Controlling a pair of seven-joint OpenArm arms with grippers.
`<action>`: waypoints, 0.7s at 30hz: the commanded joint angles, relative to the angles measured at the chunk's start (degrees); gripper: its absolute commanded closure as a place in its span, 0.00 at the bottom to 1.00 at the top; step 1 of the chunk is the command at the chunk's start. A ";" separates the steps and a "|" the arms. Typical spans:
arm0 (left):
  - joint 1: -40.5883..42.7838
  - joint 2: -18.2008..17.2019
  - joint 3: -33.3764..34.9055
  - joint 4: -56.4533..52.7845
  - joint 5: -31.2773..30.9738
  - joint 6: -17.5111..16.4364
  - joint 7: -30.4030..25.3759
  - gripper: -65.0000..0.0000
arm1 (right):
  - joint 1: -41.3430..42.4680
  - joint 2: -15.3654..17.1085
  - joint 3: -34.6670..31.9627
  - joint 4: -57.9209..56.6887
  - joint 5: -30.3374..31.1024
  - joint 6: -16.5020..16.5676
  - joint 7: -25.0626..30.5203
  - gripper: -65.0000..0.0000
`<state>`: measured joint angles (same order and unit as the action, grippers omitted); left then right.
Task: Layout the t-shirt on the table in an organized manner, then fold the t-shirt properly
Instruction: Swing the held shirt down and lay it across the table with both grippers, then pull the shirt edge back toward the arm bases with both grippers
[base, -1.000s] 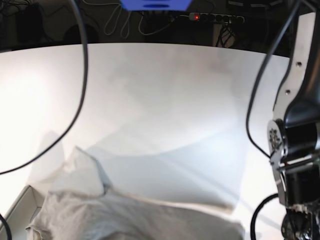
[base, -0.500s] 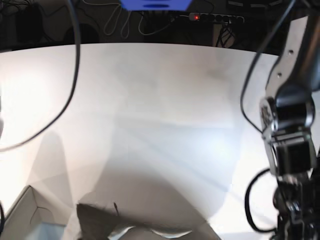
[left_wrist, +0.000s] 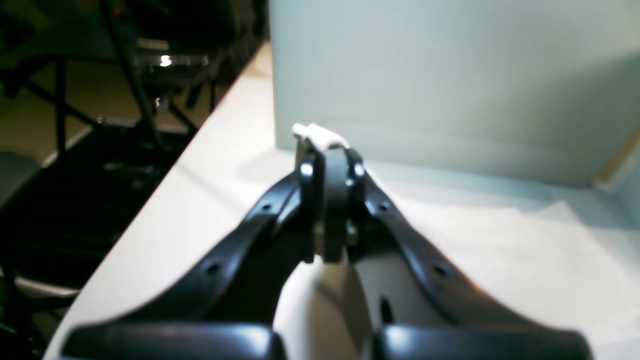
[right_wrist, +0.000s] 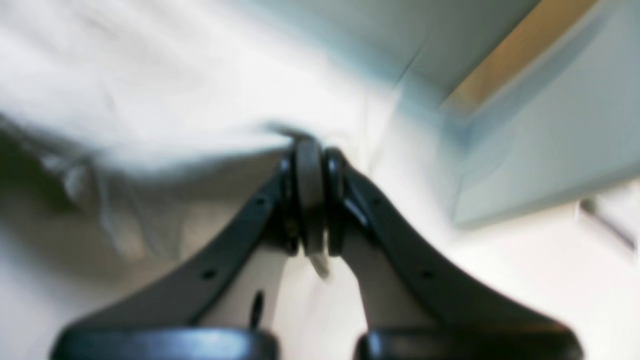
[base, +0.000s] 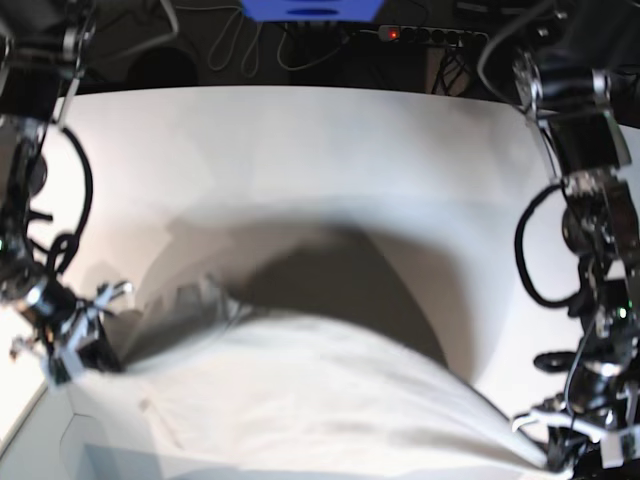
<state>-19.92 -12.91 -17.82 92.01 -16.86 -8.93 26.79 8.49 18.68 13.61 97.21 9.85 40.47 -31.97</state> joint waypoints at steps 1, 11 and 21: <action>0.89 -0.68 -2.18 2.81 -0.24 0.01 -2.48 1.00 | -0.97 0.53 1.73 2.97 1.10 -0.47 2.30 1.00; 25.15 -0.15 -8.94 9.66 -0.32 -0.26 -2.83 1.00 | -18.56 -6.41 16.94 10.09 0.83 -0.47 2.38 1.00; 29.81 3.46 -11.32 5.88 -0.24 -0.26 -2.92 1.00 | -30.95 -11.78 18.53 10.35 0.75 -0.47 2.47 1.00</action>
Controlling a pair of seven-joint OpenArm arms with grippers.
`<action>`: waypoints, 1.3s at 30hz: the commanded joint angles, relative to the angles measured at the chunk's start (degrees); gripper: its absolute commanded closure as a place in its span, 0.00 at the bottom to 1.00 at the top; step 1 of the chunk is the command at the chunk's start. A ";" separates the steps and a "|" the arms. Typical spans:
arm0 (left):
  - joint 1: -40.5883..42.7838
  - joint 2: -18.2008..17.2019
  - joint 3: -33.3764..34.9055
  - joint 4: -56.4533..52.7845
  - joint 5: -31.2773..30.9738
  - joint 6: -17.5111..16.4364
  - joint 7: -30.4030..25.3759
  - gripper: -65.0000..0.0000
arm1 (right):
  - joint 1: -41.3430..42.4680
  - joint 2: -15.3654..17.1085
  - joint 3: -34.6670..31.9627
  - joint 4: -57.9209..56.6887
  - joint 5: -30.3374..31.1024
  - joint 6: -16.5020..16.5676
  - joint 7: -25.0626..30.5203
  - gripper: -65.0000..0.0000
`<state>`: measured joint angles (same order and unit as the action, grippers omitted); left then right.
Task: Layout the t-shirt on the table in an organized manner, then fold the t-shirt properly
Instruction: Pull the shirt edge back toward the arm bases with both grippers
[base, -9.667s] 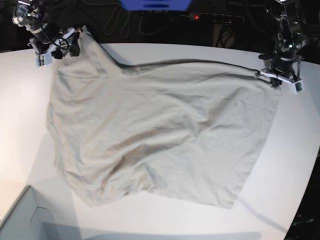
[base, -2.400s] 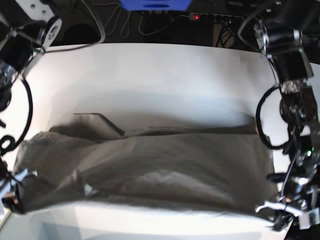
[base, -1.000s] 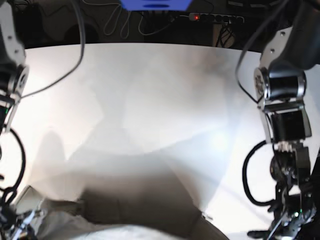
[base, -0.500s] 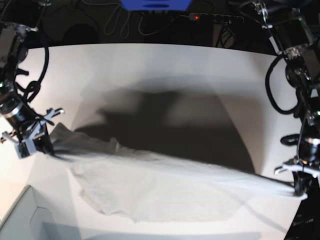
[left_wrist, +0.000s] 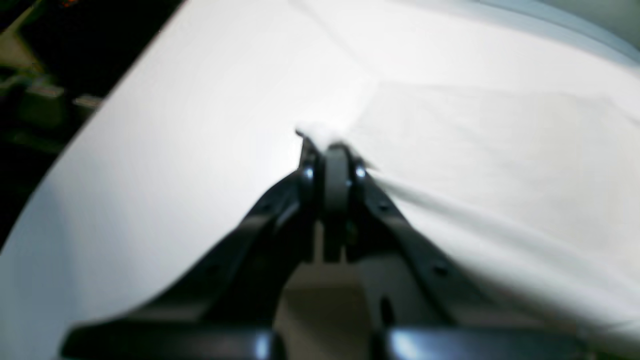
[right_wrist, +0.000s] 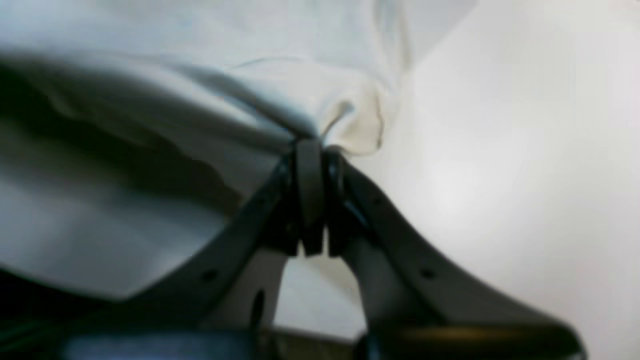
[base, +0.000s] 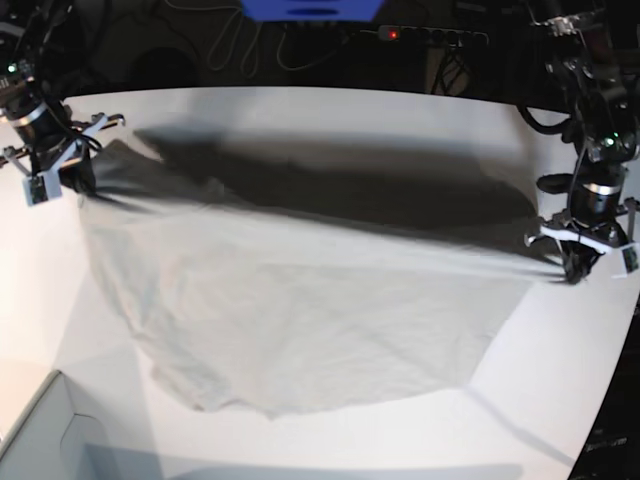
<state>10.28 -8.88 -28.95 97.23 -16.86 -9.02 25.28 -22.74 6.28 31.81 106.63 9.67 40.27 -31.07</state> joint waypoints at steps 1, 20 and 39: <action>-0.39 -0.57 -0.37 0.22 -0.24 -0.17 -1.41 1.00 | -0.25 0.27 0.32 0.93 0.92 -0.27 1.58 1.00; 12.79 2.60 -0.72 1.98 -0.24 -0.17 -1.15 1.00 | -4.29 2.64 0.93 -3.73 0.75 -0.27 1.49 1.00; 18.07 7.70 -10.13 -3.38 -0.24 -0.17 -0.97 1.00 | -4.29 6.24 0.67 -4.78 0.75 -0.27 0.78 1.00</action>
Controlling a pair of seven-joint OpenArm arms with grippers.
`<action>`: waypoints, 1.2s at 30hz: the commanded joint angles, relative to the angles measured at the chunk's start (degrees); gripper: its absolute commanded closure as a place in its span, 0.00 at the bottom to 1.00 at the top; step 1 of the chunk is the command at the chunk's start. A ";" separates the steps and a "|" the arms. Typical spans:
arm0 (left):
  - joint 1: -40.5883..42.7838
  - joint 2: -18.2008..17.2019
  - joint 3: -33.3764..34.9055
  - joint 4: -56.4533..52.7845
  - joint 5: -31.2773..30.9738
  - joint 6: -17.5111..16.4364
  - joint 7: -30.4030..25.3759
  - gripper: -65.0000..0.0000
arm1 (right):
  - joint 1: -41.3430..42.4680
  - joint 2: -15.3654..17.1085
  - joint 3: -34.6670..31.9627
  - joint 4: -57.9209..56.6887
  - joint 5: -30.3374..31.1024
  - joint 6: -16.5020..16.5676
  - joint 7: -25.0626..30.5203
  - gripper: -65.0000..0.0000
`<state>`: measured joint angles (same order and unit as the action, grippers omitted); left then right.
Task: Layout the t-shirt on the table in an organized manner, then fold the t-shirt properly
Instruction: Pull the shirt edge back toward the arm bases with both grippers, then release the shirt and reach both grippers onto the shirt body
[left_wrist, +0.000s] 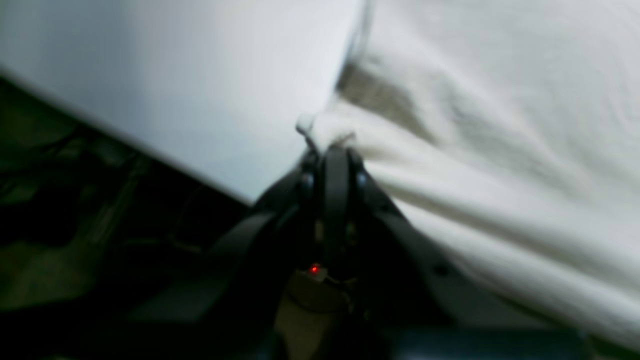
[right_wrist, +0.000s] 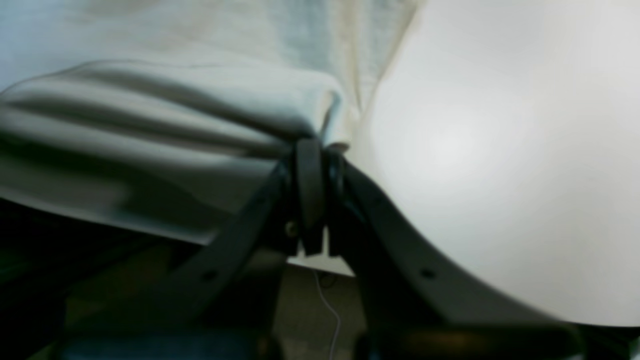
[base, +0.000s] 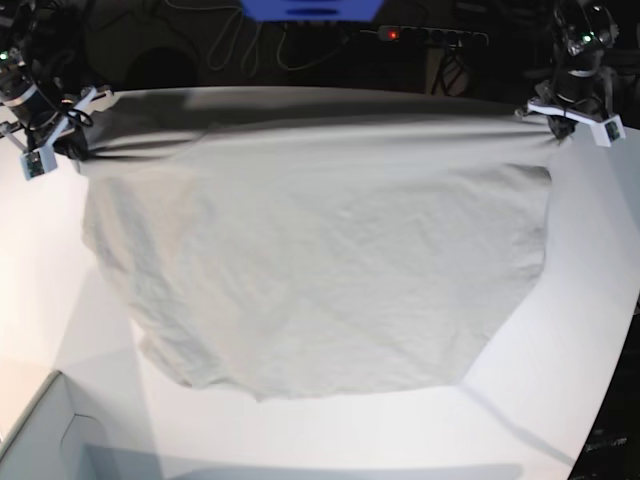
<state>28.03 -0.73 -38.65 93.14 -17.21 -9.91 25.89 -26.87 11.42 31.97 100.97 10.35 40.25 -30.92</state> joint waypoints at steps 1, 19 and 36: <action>0.23 -0.10 -0.51 0.09 0.29 0.73 -1.58 1.00 | -0.42 1.11 0.52 0.88 0.07 -0.25 0.63 1.00; 0.32 -0.02 -0.86 -0.62 0.11 0.64 -1.58 0.53 | -0.34 -3.11 -4.05 5.01 -16.37 -0.25 0.63 0.54; -16.30 -0.45 0.54 1.85 0.47 0.64 -0.88 0.50 | 20.24 -5.66 -5.46 0.61 -19.62 -0.25 0.63 0.66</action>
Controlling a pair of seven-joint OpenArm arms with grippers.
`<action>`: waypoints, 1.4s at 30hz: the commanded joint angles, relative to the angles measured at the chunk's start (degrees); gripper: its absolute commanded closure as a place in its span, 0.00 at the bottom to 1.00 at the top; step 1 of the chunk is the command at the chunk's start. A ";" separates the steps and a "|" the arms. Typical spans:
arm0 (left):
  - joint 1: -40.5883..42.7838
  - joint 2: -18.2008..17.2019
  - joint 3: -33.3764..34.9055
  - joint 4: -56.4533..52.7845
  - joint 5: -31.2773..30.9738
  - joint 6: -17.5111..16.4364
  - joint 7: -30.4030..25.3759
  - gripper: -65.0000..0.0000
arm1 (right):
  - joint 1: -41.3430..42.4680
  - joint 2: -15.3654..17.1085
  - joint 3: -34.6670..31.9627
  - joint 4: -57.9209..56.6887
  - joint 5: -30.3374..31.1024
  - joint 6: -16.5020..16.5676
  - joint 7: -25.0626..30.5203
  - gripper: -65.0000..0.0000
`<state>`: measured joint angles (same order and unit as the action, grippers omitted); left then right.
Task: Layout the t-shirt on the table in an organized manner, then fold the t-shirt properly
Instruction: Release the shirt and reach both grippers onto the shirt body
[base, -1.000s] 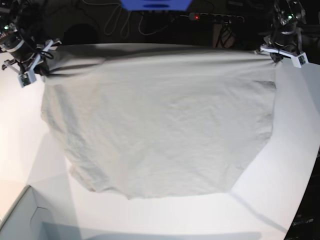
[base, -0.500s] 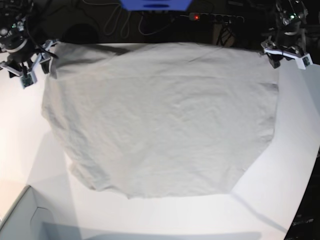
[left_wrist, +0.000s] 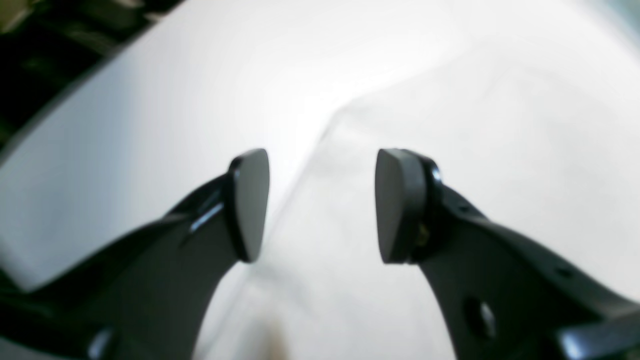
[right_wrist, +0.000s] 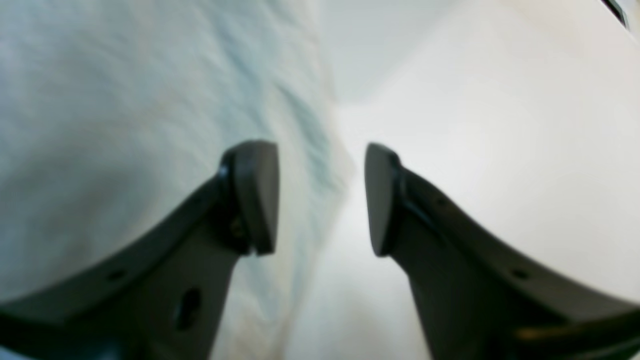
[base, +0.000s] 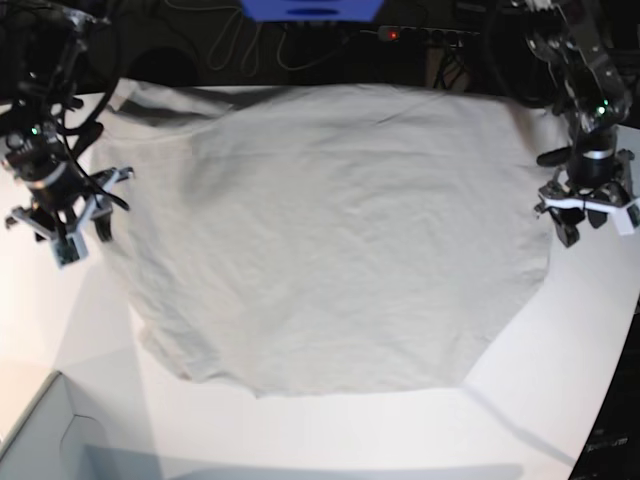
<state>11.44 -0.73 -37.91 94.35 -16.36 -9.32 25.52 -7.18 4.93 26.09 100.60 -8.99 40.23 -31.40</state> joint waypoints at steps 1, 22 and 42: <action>-2.17 -0.63 0.06 -2.43 -0.30 0.05 0.28 0.50 | 3.53 0.74 -0.90 -2.18 -1.42 -0.23 1.11 0.72; -37.68 -8.54 4.81 -57.55 4.80 0.49 -8.95 0.50 | 38.08 5.14 -2.83 -67.94 -13.56 -0.23 26.17 1.00; -52.89 -12.85 8.86 -72.76 7.35 0.75 -24.07 0.50 | 45.99 8.04 -2.83 -78.84 -13.56 -19.08 41.20 1.00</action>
<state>-40.07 -13.17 -29.12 20.78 -9.02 -8.16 2.09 37.15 12.10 23.20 20.97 -23.18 20.56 8.29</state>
